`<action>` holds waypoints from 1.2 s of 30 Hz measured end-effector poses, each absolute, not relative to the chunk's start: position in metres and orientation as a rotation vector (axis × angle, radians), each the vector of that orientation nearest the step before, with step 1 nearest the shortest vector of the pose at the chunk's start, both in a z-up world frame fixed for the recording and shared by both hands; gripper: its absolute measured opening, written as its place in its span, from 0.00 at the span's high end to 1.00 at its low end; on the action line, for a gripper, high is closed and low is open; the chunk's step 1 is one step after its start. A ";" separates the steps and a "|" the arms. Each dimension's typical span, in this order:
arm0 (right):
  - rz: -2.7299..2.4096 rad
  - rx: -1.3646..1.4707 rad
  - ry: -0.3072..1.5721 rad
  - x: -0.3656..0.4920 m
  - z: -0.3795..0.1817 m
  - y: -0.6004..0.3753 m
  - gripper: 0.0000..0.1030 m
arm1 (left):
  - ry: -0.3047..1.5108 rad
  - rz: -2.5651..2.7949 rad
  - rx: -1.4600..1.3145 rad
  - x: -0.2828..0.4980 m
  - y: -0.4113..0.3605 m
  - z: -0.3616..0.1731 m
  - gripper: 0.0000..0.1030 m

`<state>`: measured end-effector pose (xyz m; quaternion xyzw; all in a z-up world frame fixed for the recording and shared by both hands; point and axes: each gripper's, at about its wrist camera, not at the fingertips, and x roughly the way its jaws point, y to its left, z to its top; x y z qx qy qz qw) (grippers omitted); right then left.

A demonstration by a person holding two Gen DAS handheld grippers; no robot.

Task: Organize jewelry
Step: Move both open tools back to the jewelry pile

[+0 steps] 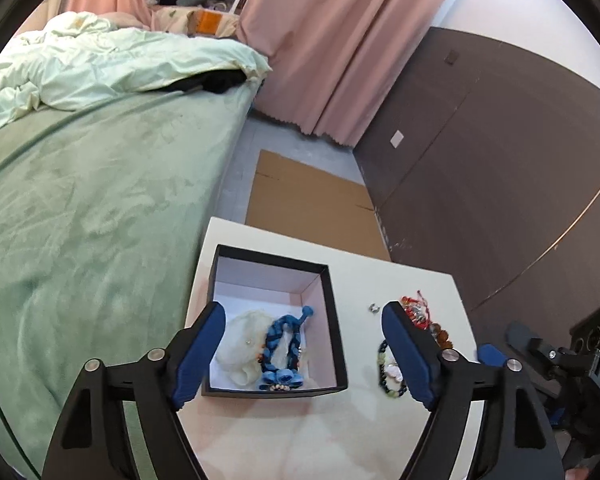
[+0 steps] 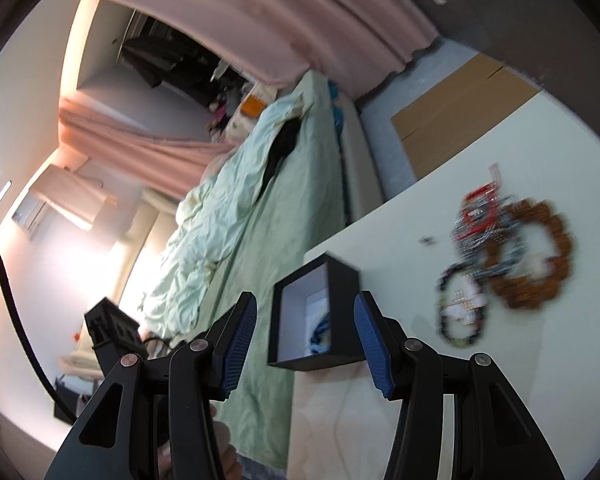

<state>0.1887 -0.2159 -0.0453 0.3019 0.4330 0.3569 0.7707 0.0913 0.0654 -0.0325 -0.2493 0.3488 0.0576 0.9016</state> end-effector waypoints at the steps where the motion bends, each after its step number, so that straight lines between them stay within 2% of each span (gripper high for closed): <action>1: 0.751 0.650 0.934 0.190 -0.044 -0.223 0.50 | 0.721 0.114 -0.517 0.092 0.064 -0.032 0.21; 8: 0.573 0.658 0.966 0.204 -0.053 -0.280 0.50 | 0.714 0.052 -0.474 0.099 0.033 -0.031 0.21; 18: 0.472 0.697 1.061 0.216 -0.083 -0.307 0.50 | 0.728 -0.023 -0.362 0.117 -0.018 -0.038 0.21; 24: 0.451 0.703 1.164 0.231 -0.108 -0.306 0.50 | 0.764 -0.068 -0.308 0.130 -0.040 -0.050 0.30; 29: 0.445 0.691 1.183 0.241 -0.114 -0.305 0.50 | 0.823 -0.100 -0.267 0.143 -0.058 -0.067 0.43; 36: 0.452 0.703 1.195 0.249 -0.117 -0.304 0.50 | 0.914 -0.118 -0.210 0.163 -0.074 -0.093 0.44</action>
